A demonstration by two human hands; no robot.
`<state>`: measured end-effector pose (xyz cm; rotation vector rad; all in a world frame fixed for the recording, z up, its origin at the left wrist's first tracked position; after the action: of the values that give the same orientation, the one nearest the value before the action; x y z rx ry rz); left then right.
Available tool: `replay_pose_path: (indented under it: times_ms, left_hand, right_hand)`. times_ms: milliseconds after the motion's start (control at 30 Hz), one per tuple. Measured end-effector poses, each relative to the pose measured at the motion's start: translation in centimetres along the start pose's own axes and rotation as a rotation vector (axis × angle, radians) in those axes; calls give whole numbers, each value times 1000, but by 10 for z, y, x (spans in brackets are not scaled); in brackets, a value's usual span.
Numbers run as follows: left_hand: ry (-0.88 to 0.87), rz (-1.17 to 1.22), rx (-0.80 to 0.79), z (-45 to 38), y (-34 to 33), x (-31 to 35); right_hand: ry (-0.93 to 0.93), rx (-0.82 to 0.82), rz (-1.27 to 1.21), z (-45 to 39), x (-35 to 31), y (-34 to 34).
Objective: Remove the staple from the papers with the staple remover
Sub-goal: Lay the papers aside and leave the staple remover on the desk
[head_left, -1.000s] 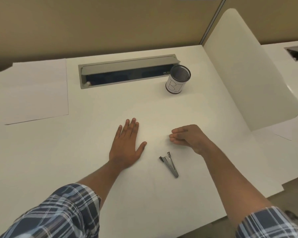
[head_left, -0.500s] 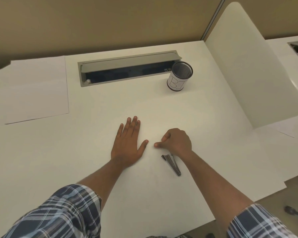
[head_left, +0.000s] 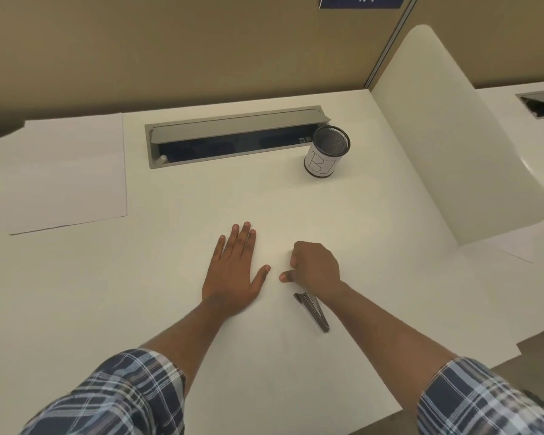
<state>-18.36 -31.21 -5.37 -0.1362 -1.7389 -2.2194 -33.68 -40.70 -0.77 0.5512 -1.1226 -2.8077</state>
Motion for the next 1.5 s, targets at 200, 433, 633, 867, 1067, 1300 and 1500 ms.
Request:
replay_pose_path:
  times_ms: [200,433,633,867,1067,1300,1500]
  left_hand:
    - [-4,9,-8,0,1,1]
    - [-5,5,-6,-1,2,0]
    - [-6,4,-4,0,1,0]
    - [-5,-20,-28,-2,-1,3]
    - [-58,-21,-62,-23,4,3]
    - [-93,-42,-80,-54,15,4]
    - [-109,-37,-65,-78,22,6]
  right_hand:
    - [27,-165,-626,5,24,6]
    - [6,-289,-1130,12,49,1]
    - [4,-202,-1221,14,59,8]
    - [20,-67,-1097,9,58,14]
    - [60,71,-1027,2,48,37]
    - [156,191,-1015,-12,38,92]
    - [201,386,-934,-29,25,159]
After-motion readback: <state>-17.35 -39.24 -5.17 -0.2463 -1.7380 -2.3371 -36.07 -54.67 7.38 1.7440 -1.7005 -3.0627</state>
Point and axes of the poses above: each hand's wrist, its own z-axis away from the middle knuckle, its own y-axis out of the back of the hand, x = y × z, the point moved 6 cm from there along -z, towards the middle knuckle, and after that the axes turned 13 degrees about -x, right-handed, at the moved point
